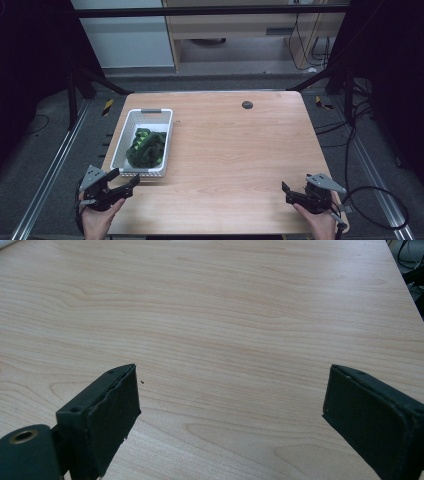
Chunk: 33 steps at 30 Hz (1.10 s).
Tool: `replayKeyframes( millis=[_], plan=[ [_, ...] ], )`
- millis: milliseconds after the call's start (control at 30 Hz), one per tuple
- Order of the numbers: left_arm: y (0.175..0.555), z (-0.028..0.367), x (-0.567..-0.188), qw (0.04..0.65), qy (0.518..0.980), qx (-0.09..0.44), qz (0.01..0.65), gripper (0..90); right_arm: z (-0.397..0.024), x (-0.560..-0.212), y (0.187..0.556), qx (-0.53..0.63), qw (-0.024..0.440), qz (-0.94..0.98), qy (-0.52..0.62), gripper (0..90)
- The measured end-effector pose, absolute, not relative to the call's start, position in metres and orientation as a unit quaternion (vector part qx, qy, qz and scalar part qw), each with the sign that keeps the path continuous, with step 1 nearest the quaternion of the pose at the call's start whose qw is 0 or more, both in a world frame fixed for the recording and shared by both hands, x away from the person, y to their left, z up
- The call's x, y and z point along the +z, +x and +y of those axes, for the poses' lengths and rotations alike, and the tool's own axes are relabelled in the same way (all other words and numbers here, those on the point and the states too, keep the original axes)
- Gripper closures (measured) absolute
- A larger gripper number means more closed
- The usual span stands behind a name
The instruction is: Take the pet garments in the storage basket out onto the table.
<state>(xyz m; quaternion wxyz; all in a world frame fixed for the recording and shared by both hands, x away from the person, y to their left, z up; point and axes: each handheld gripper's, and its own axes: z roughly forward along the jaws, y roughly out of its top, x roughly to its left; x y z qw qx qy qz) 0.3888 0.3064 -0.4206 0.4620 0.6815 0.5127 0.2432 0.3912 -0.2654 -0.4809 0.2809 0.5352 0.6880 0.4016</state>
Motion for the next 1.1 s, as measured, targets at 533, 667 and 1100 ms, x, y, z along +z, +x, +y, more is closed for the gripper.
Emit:
replayKeyframes(
  millis=[533, 667, 1100],
  plan=[
    [0.397, 0.313, -0.403, 0.470, 0.683, 0.243, 0.503, 17.7, -0.264, -0.483, 0.395, 0.392, 0.277, 0.696, 0.535, 7.2],
    [0.402, 0.310, -0.399, 0.470, 0.686, 0.242, 0.499, 17.6, -0.265, -0.483, 0.395, 0.390, 0.280, 0.696, 0.533, 7.1],
    [0.420, 0.310, -0.384, 0.463, 0.694, 0.244, 0.495, 17.6, -0.264, -0.483, 0.396, 0.392, 0.278, 0.698, 0.530, 6.9]
  ],
)
